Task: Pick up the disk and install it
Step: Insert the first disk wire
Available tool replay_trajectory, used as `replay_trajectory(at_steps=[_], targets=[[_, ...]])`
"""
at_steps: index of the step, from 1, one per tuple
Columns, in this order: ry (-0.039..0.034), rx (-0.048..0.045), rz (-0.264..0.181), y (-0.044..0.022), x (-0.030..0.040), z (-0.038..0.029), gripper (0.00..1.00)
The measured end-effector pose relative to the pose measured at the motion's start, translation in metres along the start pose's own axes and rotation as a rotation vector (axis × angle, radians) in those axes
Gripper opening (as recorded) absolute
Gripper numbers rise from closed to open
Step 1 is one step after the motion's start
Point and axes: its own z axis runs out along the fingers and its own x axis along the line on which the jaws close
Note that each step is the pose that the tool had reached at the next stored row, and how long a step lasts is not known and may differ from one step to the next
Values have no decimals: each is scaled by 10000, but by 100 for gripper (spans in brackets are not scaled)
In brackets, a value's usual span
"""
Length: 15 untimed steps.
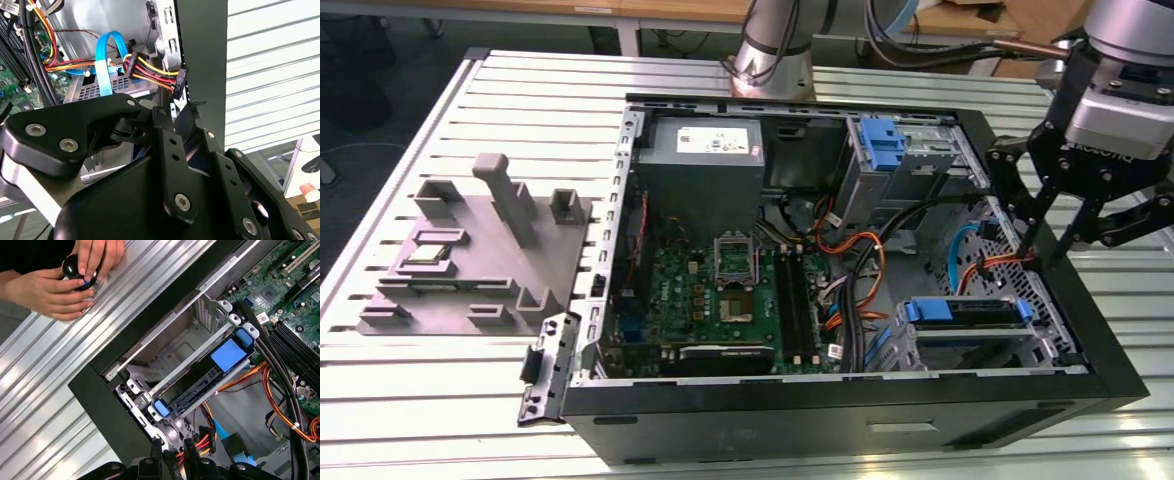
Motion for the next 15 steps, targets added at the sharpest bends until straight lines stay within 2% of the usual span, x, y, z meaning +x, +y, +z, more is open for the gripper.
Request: replay_trajectory(at_steps=[3,6,12,15], targets=[[23,62,-263,-3,-5,11,31],[52,162,-660,-4,-10,30,31],[187,318,-1111,-18,-29,70,31],[259,377,-1199,-20,-33,75,31]])
